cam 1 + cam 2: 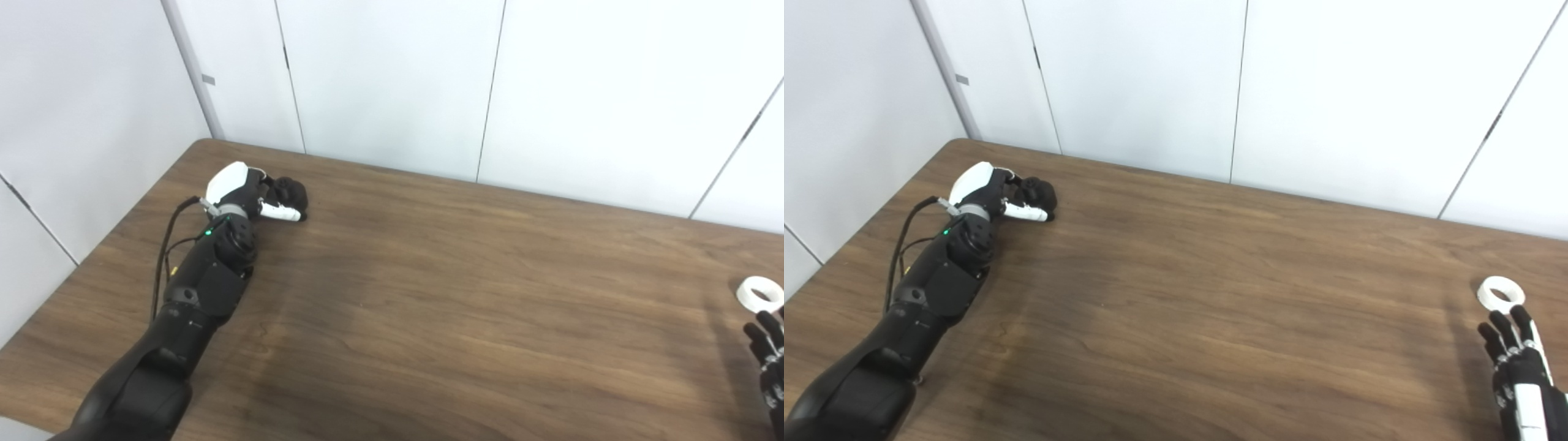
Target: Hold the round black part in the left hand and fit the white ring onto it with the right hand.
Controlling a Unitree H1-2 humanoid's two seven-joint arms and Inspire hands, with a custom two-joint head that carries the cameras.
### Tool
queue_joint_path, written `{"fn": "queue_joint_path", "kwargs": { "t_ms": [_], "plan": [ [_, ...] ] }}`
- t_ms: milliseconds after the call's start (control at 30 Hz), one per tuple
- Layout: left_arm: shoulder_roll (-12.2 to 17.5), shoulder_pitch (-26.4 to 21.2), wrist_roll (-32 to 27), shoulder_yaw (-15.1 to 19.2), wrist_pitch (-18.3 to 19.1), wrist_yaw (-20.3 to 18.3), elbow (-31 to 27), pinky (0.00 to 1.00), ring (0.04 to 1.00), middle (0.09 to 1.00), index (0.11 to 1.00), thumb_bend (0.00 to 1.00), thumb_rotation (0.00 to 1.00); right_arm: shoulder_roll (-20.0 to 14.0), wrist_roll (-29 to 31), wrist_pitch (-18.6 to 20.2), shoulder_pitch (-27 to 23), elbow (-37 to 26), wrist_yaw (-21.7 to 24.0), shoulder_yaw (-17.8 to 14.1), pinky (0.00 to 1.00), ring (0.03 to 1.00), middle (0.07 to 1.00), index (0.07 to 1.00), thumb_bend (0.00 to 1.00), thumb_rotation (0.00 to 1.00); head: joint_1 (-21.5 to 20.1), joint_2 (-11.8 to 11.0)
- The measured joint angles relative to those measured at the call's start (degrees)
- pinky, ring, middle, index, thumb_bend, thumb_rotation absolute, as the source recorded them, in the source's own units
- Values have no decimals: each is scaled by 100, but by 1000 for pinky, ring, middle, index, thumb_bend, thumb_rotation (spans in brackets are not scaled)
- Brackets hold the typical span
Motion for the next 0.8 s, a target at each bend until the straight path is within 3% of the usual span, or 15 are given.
{"fn": "queue_joint_path", "kwargs": {
  "t_ms": [233, 533, 667, 800],
  "plan": [
    [-164, 25, -104, 128, -28, 204, -94, 950, 880, 782, 484, 521, 46, 0, 2, 2, 2, -1, 4, 2, 1000, 953, 957, 999, 607, 904, 0, 18],
    [-163, 144, 6, -40, -165, 246, -363, 999, 881, 767, 483, 521, 45, -1, 3, 6, 4, -6, 6, 9, 1000, 947, 948, 998, 603, 921, 0, 26],
    [-144, 272, 147, -136, -212, 242, -681, 1000, 871, 740, 483, 521, 44, 0, 3, 11, 3, -7, 1, 11, 998, 950, 953, 999, 620, 918, -35, 35],
    [-138, 499, 241, -206, -196, 164, -1392, 1000, 880, 750, 482, 522, 45, 0, -50, 21, 4, -11, -6, 24, 998, 954, 956, 1000, 603, 937, -88, 44]
  ]
}}
